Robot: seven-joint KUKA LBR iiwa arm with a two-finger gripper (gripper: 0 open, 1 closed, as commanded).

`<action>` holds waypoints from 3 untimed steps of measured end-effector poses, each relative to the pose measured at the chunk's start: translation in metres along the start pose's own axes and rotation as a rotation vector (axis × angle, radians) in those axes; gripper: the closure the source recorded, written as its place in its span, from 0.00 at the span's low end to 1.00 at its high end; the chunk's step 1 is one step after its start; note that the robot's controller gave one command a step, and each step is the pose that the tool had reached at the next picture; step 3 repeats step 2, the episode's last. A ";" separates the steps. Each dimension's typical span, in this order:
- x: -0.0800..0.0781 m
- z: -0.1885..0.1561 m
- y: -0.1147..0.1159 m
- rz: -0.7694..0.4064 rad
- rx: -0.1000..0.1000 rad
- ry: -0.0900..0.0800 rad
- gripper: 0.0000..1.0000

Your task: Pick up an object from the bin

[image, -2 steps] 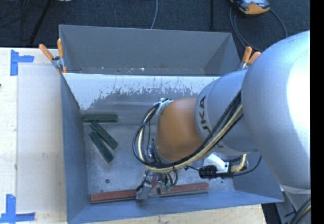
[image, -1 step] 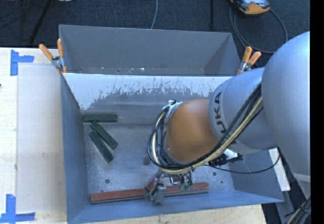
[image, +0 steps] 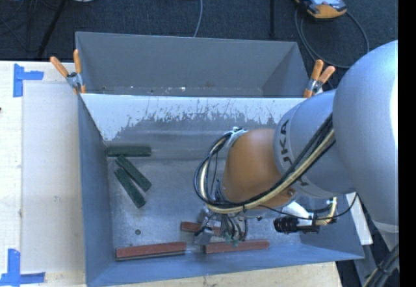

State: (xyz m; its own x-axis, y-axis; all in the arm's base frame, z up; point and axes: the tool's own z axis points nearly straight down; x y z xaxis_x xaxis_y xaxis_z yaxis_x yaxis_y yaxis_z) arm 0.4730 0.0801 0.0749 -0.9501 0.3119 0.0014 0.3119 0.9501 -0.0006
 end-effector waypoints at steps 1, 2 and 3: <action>0.000 0.000 0.000 0.001 0.000 0.000 1.00; 0.001 -0.133 0.003 0.018 0.000 0.000 1.00; 0.001 -0.133 0.003 0.018 0.000 0.000 1.00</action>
Offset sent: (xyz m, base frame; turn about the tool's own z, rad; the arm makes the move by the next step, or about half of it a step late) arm -0.0001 0.0030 0.1340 0.0188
